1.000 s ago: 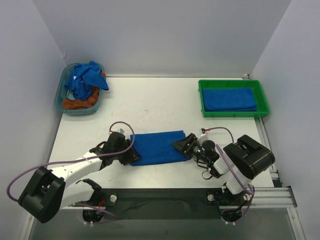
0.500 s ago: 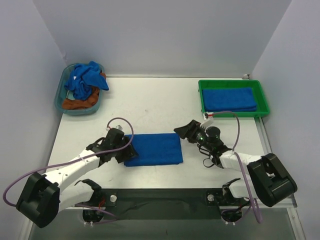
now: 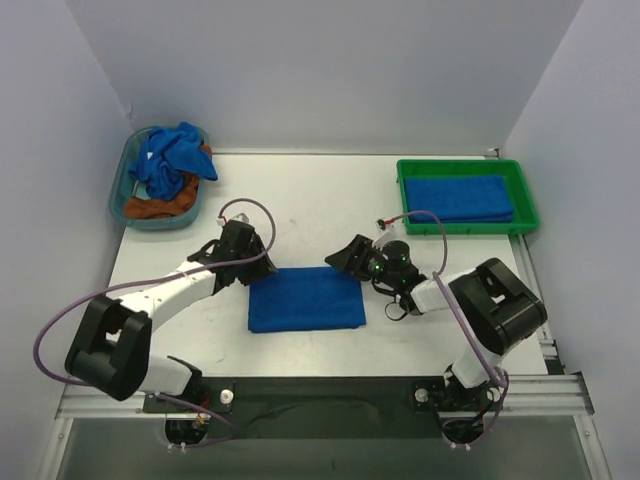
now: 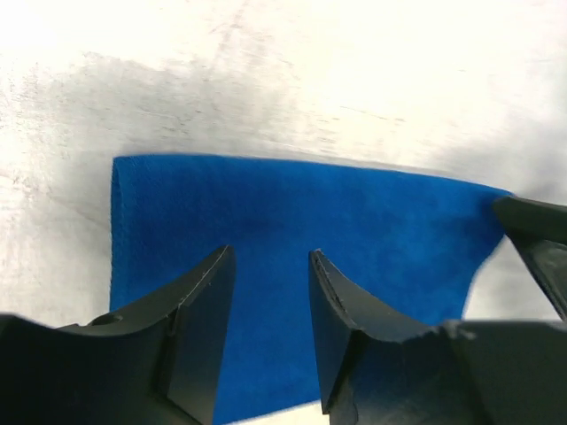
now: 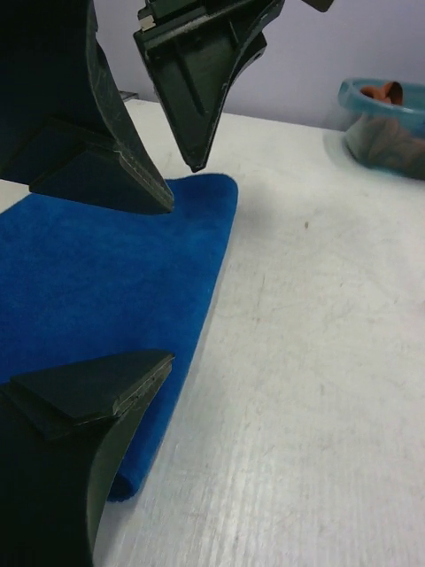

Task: Fold and stack the towels
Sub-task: Fold the towel, then neatly place the folded towel into the bin

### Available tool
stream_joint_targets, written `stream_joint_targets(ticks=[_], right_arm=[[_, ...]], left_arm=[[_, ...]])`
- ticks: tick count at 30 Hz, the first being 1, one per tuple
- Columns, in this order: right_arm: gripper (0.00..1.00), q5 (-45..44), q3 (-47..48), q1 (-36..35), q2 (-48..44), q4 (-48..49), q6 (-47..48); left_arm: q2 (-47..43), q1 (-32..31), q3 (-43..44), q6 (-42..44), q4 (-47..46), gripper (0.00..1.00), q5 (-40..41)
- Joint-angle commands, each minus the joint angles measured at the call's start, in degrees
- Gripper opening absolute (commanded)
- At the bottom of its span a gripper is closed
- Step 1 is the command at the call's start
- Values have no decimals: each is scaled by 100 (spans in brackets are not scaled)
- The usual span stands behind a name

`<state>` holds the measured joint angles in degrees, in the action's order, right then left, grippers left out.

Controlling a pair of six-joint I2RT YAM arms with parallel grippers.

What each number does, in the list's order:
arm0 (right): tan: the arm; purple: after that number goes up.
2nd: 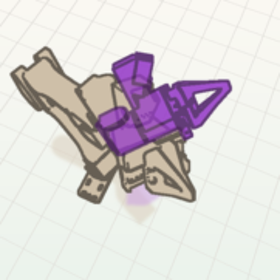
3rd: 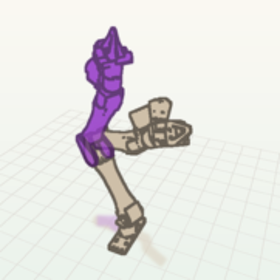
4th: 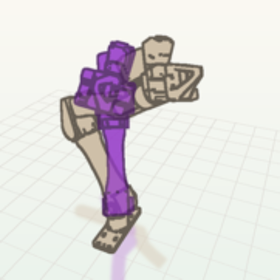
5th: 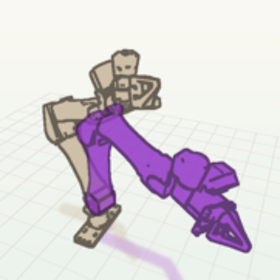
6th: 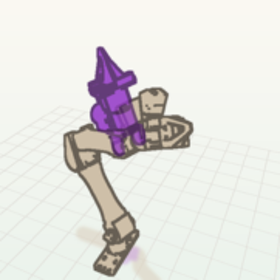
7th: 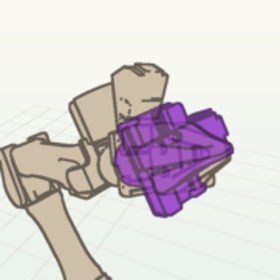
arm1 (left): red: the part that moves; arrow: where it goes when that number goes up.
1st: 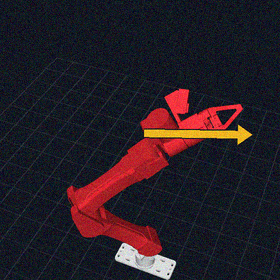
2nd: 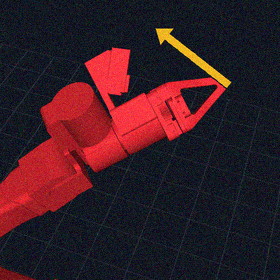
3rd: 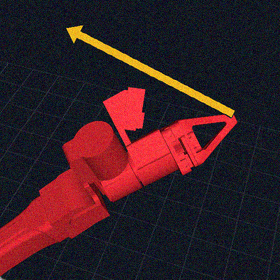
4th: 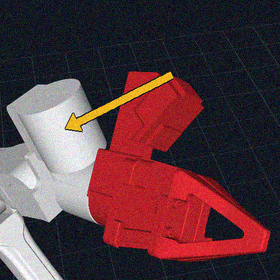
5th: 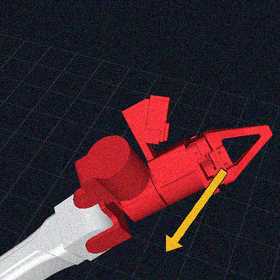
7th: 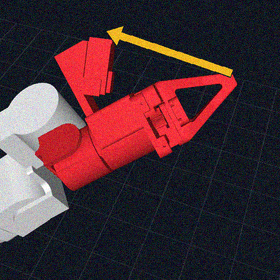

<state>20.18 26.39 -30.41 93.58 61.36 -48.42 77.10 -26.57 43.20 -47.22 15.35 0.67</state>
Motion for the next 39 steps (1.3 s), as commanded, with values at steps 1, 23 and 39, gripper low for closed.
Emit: stream_joint_targets(ticks=[1, 23, 39], right_arm=[[62, -102, -99, 123, 283, 990, -88], [64, -138, -575, 1081, -760, 186, 465], [43, 732, -969, 194, -2872, -3042, -78]], left_arm=[[532, 99, 75, 178, -621, 49, 118], [755, 451, 494, 713, -447, 61, 127], [-1487, -120, -1128, 3, 812, 54, -269]])
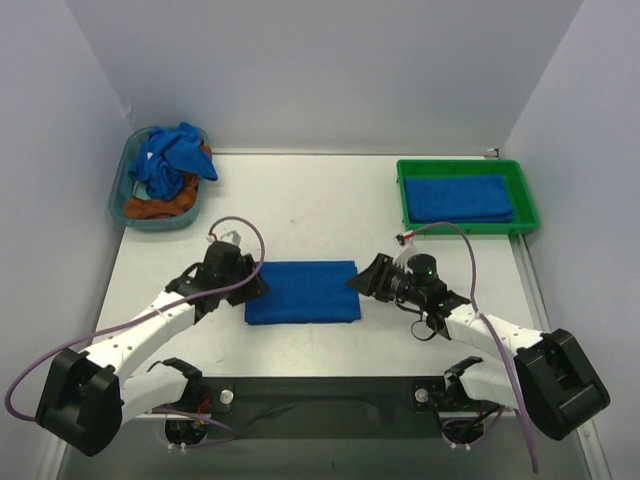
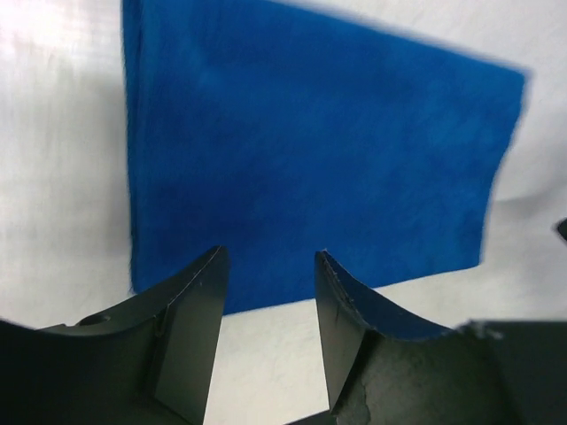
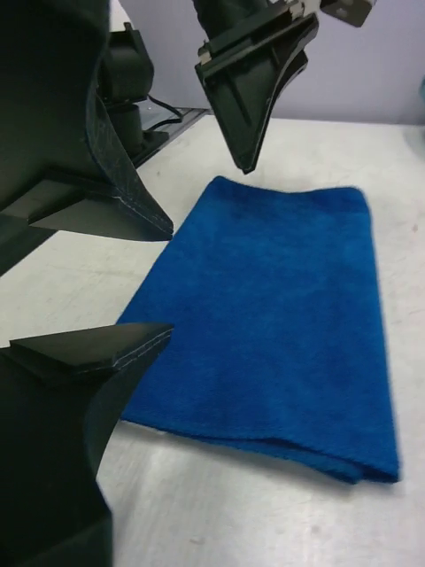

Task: Fold and stack the towels
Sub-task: Neatly place the folded towel into the bin

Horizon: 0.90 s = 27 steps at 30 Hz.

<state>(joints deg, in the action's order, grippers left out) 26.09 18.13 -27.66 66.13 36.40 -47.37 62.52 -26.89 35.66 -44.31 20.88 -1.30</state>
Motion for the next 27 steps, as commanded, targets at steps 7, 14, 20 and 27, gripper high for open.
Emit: stream_joint_targets(ticks=[7, 14, 20, 27], right_arm=[[33, 599, -205, -161, 759, -309, -562], [31, 407, 67, -187, 1043, -1159, -519], [30, 125, 331, -319, 630, -1994, -185], [44, -1000, 1183, -74, -669, -4148, 1176]], left_arm=[[260, -79, -867, -499, 117, 46, 577], [366, 272, -991, -710, 477, 43, 877], [287, 510, -508, -281, 943, 48, 1334], [463, 151, 625, 651, 1322, 76, 1421]])
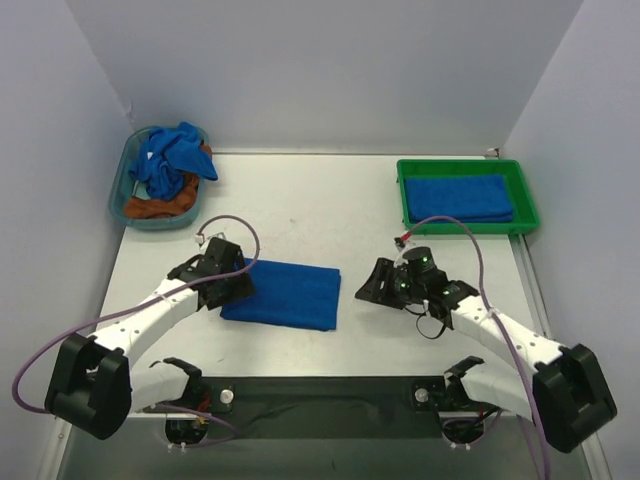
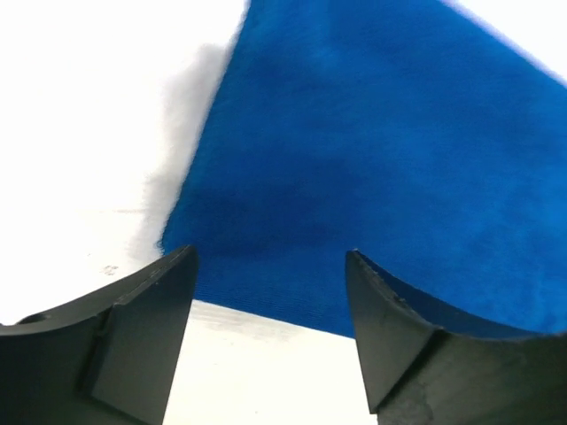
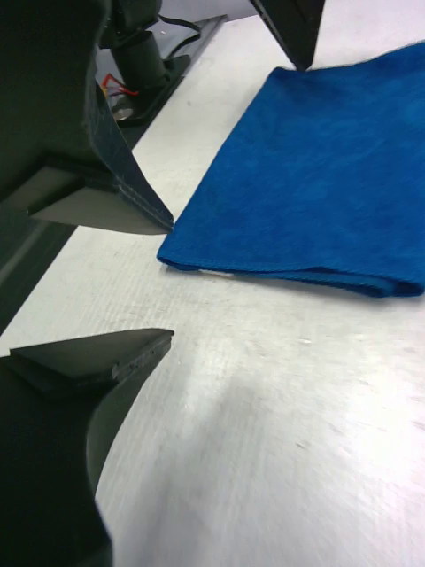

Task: Fold and stack the towels
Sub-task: Neatly place the folded towel into the bin

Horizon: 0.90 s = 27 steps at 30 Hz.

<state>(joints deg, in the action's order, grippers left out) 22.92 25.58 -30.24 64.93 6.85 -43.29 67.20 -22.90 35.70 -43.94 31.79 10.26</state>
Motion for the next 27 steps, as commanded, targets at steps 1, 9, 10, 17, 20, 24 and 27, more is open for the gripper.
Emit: stream_joint_targets(ticks=[1, 9, 10, 17, 20, 24, 27], right_arm=[[48, -683, 526, 289, -647, -1325, 821], [83, -429, 404, 1589, -1227, -2003, 1033], [100, -437, 360, 1670, -1263, -2056, 963], [100, -367, 43, 2250, -1544, -2197, 971], [100, -297, -1, 2303, -1579, -2232, 1033], [100, -253, -36, 2329, -1606, -2258, 1077], [100, -270, -80, 2330, -1580, -2258, 1103]], left_arm=[[4, -416, 761, 763, 248, 79, 370], [548, -2891, 2026, 1239, 372, 93, 1196], [662, -3087, 2150, 1335, 372, 93, 1267], [2110, -4301, 3056, 1696, 389, 88, 1452], [2725, -4557, 3416, 1775, 459, 83, 1382], [3255, -4601, 3619, 1828, 495, 79, 1242], [3563, -4601, 3742, 1863, 495, 78, 1075]])
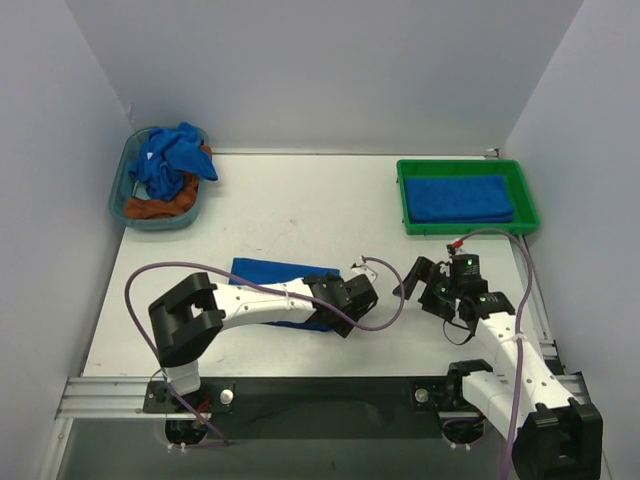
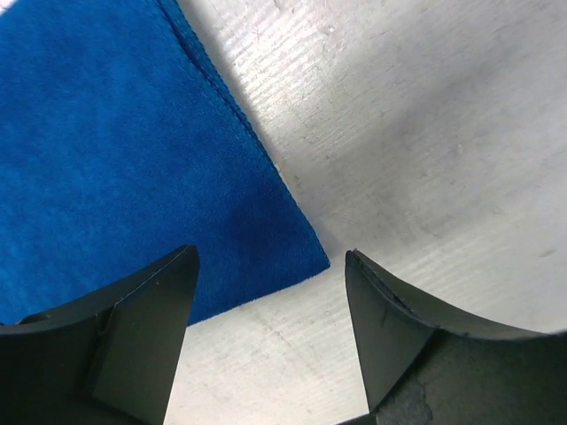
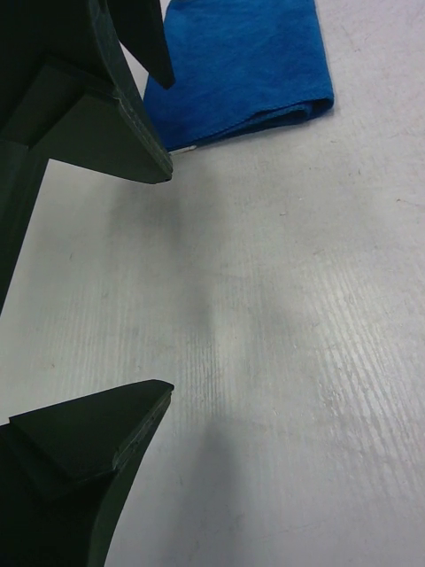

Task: Fold and stack the towels
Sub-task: Neatly place the folded towel into the bin

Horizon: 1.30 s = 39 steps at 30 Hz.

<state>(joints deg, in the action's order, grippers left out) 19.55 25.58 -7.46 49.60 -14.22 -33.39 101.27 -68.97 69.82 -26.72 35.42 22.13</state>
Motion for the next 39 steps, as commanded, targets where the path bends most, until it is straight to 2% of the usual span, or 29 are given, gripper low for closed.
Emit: stream_joint_targets(ticks=[1, 12, 15, 17, 19, 22, 23, 26, 29, 33, 34, 36, 39], right_arm=[[100, 58, -97, 52, -39, -143, 122], [100, 66, -80, 78, 111, -99, 96], [100, 119, -106, 70, 146, -11, 43], [100, 198, -115, 70, 164, 59, -1], [100, 242, -141, 70, 164, 129, -63], [100, 365, -194, 70, 164, 261, -194], [100, 470, -220, 52, 172, 314, -221], [99, 698, -343, 8, 251, 568, -431], [99, 962, -536, -167, 365, 1051, -870], [99, 1095, -879, -545, 629, 2454, -1740], [99, 1060, -949, -633, 795, 2694, -2150], [99, 885, -994, -914, 1015, 3185, -2417], [99, 621, -792, -1230, 1498, 3425, -2742]], left_arm=[[225, 6, 356, 132, 132, 77, -165], [780, 6, 366, -96, 413, 72, -490], [867, 6, 339, -158, 562, 64, -447], [946, 15, 330, -184, 685, 52, -385], [999, 24, 339, -211, 773, 47, -341], [1017, 41, 348, -202, 782, 24, -288], [1017, 76, 339, -202, 774, 14, -245], [1000, 138, 392, -158, 765, 0, -157], [877, 199, 409, -114, 730, 0, -139], [570, 279, 366, -88, 511, 0, -305], [456, 287, 357, -88, 501, 0, -401], [315, 340, 322, -123, 440, 0, -464], [130, 419, 208, -193, 343, 0, -578]])
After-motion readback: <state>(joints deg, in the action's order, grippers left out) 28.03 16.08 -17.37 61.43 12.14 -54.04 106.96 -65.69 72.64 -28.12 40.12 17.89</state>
